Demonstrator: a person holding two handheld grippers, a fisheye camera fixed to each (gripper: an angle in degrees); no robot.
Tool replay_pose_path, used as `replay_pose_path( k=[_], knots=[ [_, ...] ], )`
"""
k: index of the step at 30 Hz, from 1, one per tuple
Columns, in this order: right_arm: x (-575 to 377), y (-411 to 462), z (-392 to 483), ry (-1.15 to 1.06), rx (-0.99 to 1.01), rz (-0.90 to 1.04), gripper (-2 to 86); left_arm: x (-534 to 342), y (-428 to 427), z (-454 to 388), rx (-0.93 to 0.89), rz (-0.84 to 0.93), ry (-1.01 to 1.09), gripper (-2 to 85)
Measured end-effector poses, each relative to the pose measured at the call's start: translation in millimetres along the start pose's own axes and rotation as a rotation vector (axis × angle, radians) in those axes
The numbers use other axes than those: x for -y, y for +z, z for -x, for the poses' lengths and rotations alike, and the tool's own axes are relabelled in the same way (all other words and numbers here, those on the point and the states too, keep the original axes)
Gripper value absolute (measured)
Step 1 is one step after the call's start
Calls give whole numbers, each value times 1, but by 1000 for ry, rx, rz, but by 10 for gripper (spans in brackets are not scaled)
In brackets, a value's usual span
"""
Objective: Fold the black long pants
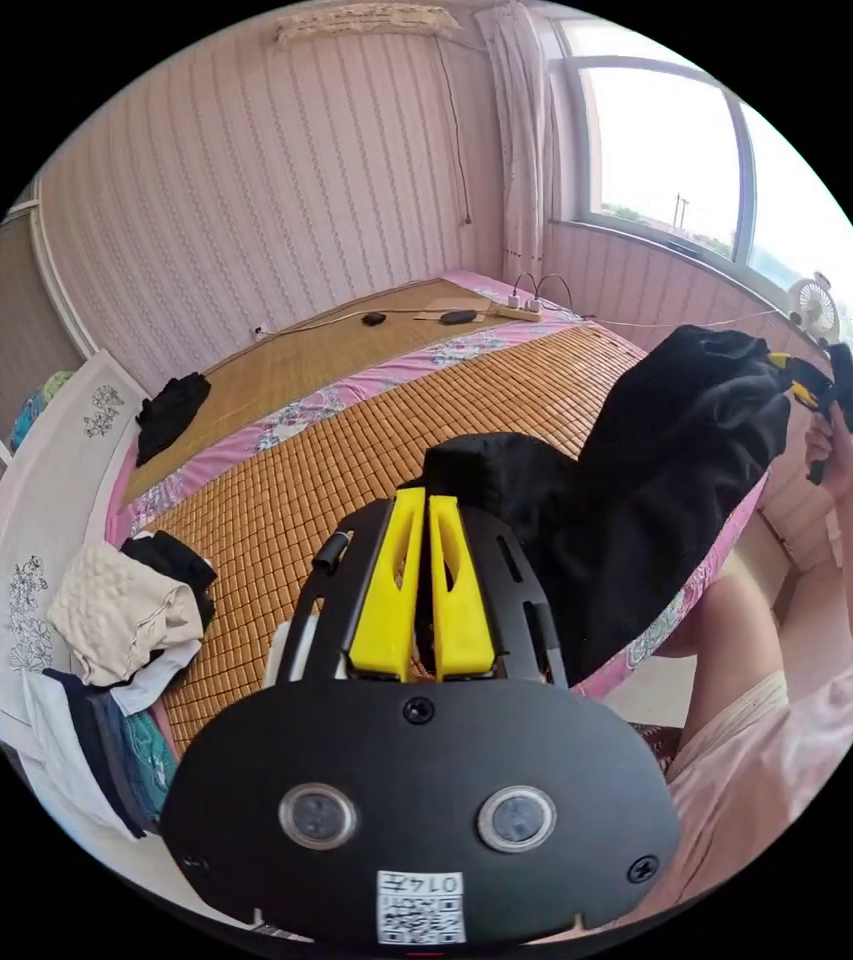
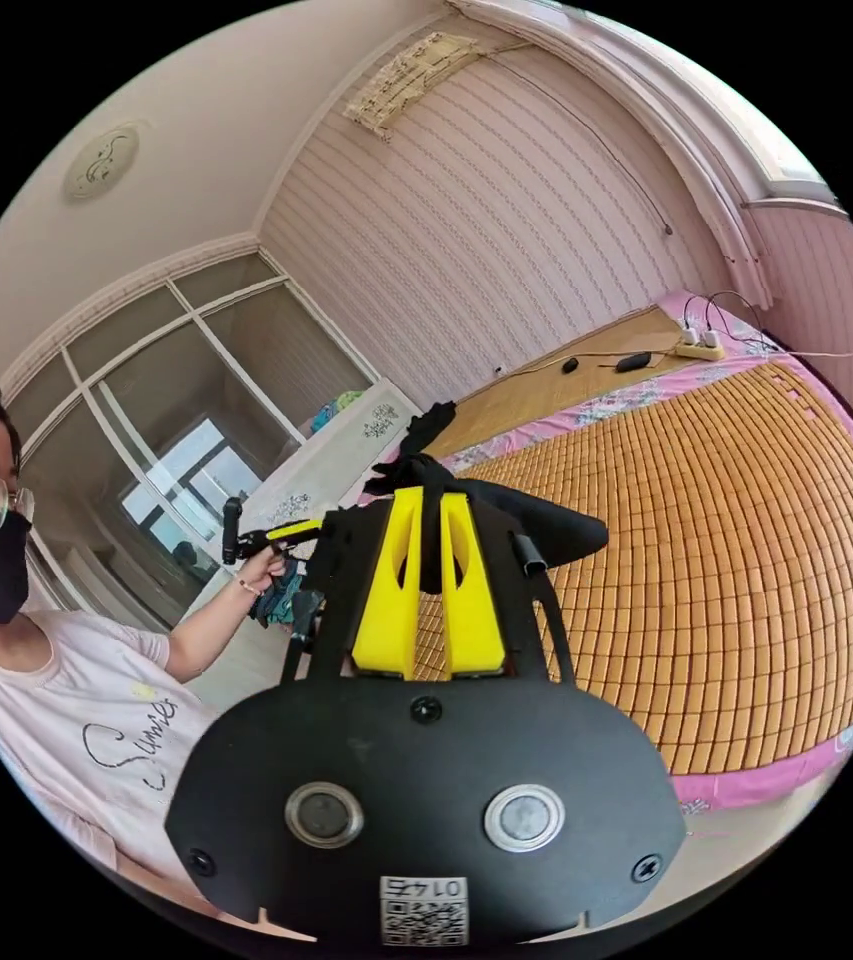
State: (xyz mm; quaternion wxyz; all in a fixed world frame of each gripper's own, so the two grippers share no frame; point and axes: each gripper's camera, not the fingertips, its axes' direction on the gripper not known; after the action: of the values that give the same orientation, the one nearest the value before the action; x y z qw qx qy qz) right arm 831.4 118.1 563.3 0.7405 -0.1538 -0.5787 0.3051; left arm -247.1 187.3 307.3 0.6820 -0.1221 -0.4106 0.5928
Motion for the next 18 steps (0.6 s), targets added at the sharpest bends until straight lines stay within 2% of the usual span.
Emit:
replay_pose_path(
  k=[2, 4, 5, 8, 11, 14, 18],
  knots=[
    [-49, 3, -17, 74, -122, 110, 30, -64, -40, 44, -34, 11, -50, -9],
    [-94, 22, -42, 178, -285, 263, 35, -119, -41, 68, -102, 50, -121, -9],
    [-125, 39, -57, 249, -403, 376, 39, -156, -27, 80, -141, 93, -190, -9],
    [-169, 78, -59, 235, -515, 563, 76, -235, 21, 94, -166, 237, -326, -9],
    [-170, 113, -38, 153, -522, 615, 136, -286, 58, 96, -154, 357, -391, -9],
    [-159, 149, -29, 94, -564, 649, 173, -313, 62, 105, -174, 326, -448, -9],
    [-144, 191, -42, 77, -670, 678, 176, -329, 56, 114, -188, 286, -467, -9]
  ],
)
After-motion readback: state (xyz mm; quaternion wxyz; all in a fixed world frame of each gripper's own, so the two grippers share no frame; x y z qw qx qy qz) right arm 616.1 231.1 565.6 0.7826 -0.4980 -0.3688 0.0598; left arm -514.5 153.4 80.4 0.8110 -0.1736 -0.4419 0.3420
